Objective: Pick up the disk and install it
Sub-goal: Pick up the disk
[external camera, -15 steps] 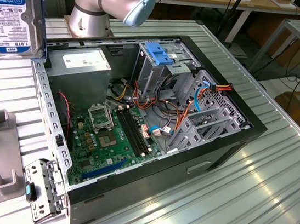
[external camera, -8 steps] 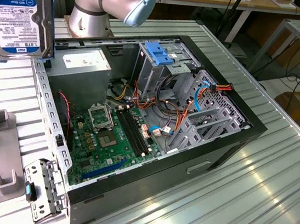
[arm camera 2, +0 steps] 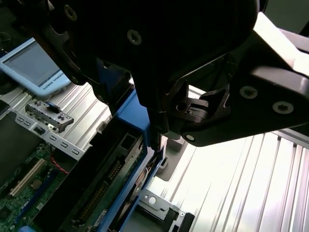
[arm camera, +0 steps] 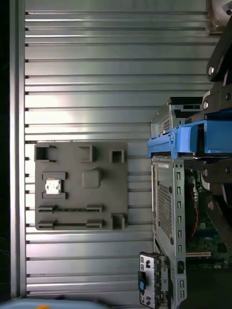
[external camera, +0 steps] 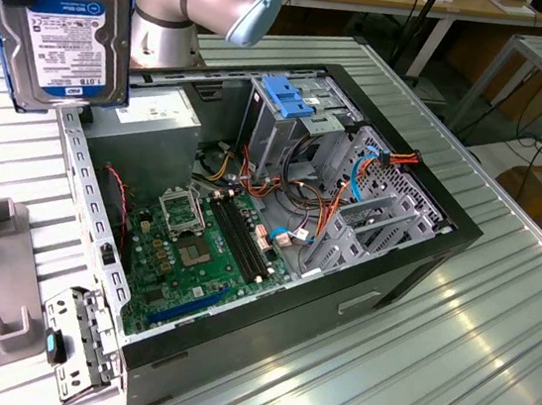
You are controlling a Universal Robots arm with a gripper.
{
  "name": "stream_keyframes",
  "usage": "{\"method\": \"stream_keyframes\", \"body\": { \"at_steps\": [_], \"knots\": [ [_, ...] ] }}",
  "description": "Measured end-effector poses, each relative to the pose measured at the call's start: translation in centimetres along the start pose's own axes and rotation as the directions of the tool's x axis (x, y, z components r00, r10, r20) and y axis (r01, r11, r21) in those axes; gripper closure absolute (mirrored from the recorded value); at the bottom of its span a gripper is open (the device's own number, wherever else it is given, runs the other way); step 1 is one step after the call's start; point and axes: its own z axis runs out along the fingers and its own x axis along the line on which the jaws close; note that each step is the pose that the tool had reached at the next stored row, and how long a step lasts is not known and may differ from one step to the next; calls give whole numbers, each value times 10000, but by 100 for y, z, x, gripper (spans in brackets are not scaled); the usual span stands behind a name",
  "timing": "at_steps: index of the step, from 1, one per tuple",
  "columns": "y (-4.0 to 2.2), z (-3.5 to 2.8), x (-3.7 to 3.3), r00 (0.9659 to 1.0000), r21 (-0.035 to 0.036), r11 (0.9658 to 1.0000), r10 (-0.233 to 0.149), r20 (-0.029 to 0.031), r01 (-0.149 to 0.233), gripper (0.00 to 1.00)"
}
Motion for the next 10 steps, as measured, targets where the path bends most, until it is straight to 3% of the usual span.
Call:
{"method": "stream_keyframes", "body": {
  "at_steps": [6, 10],
  "knots": [
    [-262, 9, -6, 10000, 1, 10000, 0, -28, 0, 63],
    [-391, 17, -9, 10000, 2, 10000, 0, -53, 0, 63]
  ]
}}
